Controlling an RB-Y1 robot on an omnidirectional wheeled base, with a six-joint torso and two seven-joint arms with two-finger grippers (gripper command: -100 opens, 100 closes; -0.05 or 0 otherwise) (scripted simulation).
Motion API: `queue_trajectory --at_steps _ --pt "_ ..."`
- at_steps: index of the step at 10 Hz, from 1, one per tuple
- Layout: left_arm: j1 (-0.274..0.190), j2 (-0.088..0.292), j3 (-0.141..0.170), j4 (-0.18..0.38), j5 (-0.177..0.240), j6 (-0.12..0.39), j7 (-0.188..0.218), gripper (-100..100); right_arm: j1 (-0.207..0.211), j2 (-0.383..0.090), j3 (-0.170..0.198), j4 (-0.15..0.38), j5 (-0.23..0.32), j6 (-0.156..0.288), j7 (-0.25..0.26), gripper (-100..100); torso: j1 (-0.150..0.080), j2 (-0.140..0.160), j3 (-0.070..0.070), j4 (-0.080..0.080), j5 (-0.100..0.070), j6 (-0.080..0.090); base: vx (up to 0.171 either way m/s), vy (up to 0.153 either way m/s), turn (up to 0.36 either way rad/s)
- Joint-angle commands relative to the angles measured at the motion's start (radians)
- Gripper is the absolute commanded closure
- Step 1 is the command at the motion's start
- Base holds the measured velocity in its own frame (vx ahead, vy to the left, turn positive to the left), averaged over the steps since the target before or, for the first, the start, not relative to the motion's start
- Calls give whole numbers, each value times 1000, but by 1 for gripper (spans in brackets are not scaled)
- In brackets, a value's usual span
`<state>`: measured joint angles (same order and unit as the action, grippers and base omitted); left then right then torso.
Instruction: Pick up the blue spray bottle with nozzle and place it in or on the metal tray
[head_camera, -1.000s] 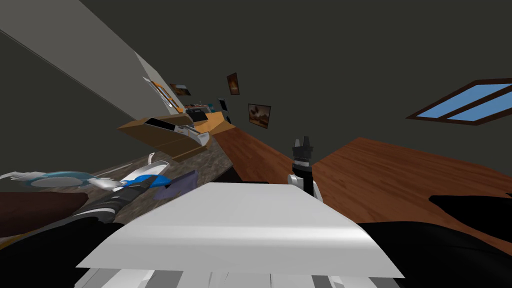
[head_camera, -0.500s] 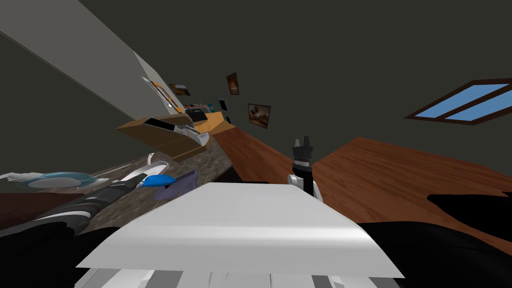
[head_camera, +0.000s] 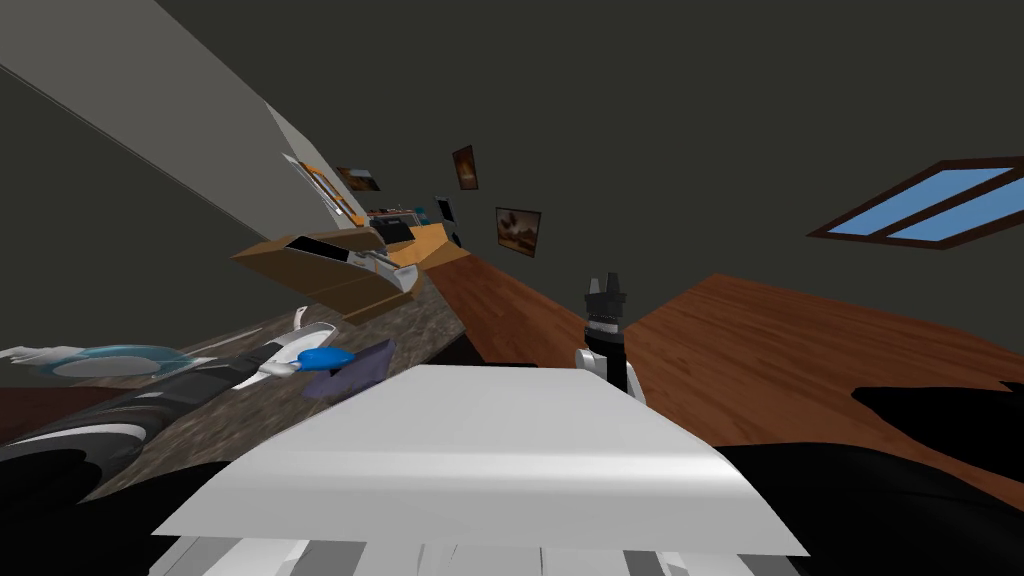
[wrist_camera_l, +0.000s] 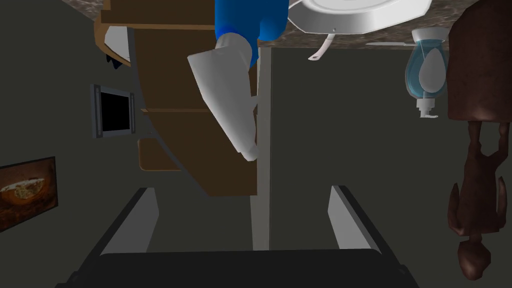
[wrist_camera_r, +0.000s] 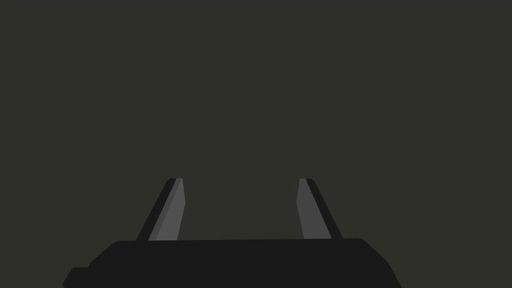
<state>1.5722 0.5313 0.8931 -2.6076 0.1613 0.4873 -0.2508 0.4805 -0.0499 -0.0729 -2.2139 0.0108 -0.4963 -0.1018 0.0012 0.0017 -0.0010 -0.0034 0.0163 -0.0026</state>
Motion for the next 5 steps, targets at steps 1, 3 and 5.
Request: queue_trajectory --at_steps 1,3,5 --pt "0 0 0 0 0 0 0 0 0 0 0 0 0 0 0 0 0 0 0 0 0 0 0 0 0" --pt "0 0 0 0 0 0 0 0 0 0 0 0 0 0 0 0 0 0 0 0 0 0 0 0 0" --pt "0 0 0 0 0 0 0 0 0 0 0 0 0 0 0 0 0 0 0 0 0 0 0 0 0"
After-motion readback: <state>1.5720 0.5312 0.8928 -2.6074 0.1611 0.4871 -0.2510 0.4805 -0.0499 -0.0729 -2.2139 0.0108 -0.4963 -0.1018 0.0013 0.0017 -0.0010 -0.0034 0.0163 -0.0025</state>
